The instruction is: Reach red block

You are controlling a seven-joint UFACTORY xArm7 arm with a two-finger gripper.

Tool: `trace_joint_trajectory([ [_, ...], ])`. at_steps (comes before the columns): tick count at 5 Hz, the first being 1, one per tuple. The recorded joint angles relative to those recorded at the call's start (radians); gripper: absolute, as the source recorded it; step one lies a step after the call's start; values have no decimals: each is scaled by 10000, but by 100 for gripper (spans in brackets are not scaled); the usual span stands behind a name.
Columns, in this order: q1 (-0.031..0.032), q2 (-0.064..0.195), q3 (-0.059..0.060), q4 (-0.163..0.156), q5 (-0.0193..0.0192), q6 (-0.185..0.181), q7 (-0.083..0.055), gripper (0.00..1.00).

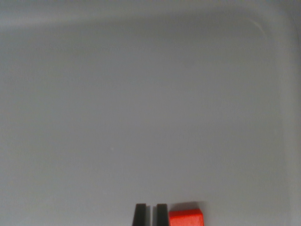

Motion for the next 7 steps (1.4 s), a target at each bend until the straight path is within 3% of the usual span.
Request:
trace_joint_trajectory([
  [1, 0, 0, 0, 0, 0, 0, 0, 0],
  [2, -39, 10, -39, -430, -29, -436, 26, 0],
  [3, -39, 10, -39, -430, -29, -436, 26, 0],
  [4, -79, 20, -79, -875, -60, -888, 53, 0],
  [5, -79, 20, -79, -875, -60, -888, 53, 0],
  [6, -119, 29, -119, -1310, -90, -1330, 79, 0],
  [7, -119, 29, -119, -1310, -90, -1330, 79, 0],
])
